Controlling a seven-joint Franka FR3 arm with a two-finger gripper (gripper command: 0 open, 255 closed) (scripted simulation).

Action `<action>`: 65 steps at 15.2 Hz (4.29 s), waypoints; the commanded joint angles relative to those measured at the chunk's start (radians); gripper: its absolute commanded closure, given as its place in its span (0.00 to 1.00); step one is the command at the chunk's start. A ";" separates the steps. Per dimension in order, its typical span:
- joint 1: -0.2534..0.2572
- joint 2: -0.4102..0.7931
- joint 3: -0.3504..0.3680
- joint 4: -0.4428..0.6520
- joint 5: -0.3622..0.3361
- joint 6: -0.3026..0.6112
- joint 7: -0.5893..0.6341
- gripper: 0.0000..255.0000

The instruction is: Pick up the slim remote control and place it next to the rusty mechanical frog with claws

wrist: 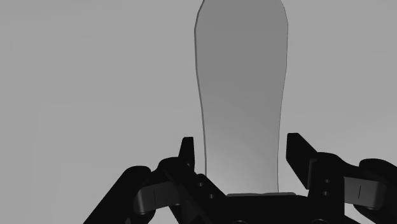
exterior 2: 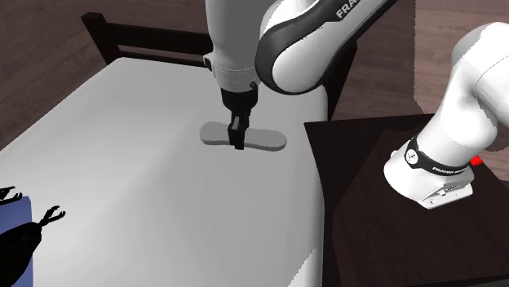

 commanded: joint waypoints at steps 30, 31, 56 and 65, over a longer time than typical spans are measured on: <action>0.040 0.038 0.047 0.414 0.006 -0.378 0.076 1.00; 0.046 0.073 0.052 0.459 0.004 -0.388 0.087 1.00; 0.132 0.622 0.080 1.113 -0.033 -0.496 0.201 1.00; 0.132 0.666 0.077 1.061 -0.037 -0.401 0.205 1.00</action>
